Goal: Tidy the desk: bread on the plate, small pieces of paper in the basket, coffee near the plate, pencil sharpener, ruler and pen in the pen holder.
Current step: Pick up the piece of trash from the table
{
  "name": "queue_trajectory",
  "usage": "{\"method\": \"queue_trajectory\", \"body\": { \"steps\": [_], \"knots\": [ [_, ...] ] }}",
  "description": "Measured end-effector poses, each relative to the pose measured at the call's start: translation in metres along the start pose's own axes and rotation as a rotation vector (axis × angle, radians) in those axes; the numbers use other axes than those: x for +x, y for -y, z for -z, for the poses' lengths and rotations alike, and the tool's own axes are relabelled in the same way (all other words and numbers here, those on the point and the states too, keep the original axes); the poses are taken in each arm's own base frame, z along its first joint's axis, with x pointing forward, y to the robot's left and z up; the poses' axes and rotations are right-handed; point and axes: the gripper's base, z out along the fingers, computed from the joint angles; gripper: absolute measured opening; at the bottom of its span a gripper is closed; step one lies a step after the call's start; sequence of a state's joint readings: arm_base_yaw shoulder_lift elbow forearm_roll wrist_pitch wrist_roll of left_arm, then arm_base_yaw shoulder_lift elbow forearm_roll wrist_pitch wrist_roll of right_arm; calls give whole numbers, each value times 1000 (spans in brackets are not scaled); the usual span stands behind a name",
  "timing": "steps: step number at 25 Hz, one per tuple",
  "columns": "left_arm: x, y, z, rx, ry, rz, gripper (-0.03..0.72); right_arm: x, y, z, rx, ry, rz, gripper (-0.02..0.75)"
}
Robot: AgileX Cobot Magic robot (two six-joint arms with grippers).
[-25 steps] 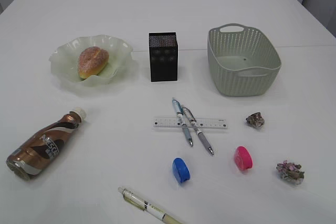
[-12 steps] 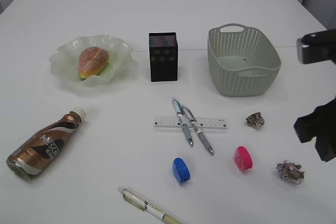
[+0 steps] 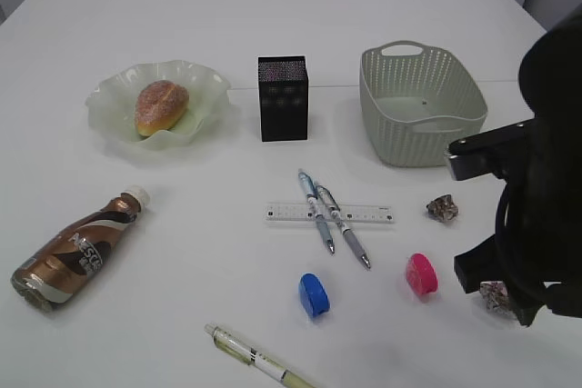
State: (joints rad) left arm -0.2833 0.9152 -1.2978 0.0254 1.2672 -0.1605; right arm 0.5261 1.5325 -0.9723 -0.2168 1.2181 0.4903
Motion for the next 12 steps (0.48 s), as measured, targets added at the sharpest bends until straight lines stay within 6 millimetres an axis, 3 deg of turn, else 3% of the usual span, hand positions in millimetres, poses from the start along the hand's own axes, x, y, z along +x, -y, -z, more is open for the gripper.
{"method": "queue_trajectory", "body": {
  "steps": [6, 12],
  "knots": [
    [0, 0, 1, 2, 1, 1, 517, -4, -11, -4, -90, 1, 77, 396],
    [0, 0, 1, 5, 1, 1, 511, -15, -17, 13, -161, 77, 222, 396]
  ]
}}
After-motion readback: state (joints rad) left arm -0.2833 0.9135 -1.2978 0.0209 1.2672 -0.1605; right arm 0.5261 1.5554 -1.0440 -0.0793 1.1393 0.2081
